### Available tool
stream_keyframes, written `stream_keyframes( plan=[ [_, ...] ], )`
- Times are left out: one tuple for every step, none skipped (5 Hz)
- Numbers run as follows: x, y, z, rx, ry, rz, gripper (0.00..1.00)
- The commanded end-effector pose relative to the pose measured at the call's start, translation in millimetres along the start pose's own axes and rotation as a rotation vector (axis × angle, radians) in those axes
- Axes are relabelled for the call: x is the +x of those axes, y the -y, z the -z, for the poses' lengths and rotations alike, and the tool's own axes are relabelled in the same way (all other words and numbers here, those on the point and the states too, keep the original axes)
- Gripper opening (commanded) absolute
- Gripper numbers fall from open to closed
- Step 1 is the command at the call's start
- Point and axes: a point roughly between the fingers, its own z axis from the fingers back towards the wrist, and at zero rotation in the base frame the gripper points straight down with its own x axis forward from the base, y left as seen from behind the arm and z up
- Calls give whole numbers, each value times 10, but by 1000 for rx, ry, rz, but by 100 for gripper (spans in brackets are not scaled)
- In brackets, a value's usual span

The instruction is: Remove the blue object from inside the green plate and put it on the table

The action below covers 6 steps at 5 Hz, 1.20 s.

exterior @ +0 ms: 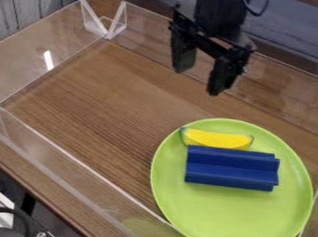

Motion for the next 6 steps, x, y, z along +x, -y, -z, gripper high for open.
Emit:
stream_keyframes(
  plan=[
    [42,127,-149,20,73,88,100],
    [68,109,-157,36,93,130,100],
    [85,44,-176,43,102,135,100],
    [61,3,-158,49,113,172,100],
    [41,-41,-140,55,123,203,100],
    [117,-144,-108,60,127,185,100]
  ],
)
